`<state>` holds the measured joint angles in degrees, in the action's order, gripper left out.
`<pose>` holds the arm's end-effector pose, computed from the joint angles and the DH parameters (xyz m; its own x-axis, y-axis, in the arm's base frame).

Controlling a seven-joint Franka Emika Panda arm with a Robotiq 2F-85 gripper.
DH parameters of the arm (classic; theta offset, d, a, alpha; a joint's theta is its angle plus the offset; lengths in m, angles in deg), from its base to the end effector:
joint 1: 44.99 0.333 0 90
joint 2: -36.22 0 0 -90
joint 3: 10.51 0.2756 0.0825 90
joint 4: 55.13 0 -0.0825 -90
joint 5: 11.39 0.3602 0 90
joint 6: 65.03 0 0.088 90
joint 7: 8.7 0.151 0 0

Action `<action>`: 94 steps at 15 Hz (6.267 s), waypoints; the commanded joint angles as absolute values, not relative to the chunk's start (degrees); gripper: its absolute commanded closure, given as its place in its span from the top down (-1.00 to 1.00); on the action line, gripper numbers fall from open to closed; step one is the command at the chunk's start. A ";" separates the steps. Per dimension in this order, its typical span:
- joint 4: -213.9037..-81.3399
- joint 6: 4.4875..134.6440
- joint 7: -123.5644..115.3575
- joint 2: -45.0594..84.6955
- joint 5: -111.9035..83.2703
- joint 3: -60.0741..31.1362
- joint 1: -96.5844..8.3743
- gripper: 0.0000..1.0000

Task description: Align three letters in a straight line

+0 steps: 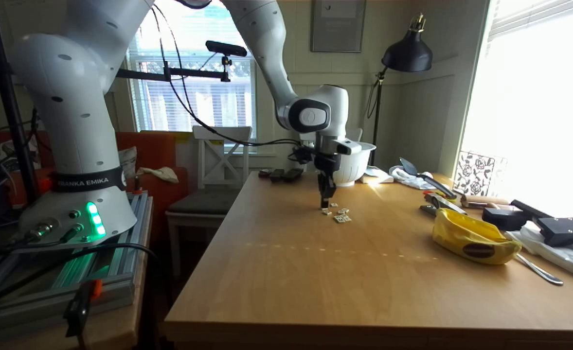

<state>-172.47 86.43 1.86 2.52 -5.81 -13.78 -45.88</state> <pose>0.5558 -0.0432 0.0915 0.9452 -0.3265 0.0058 -0.3264 -0.9451 -0.0170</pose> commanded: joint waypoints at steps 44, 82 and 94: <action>-177.54 98.81 -3.19 3.51 -0.57 -12.85 -50.22 -1.00; -181.30 94.23 15.27 6.40 8.84 -12.48 -49.20 -1.00; -180.85 93.88 17.91 6.19 8.90 -12.95 -48.21 -1.00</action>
<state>-180.87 95.00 17.28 6.06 7.02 -12.63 -48.97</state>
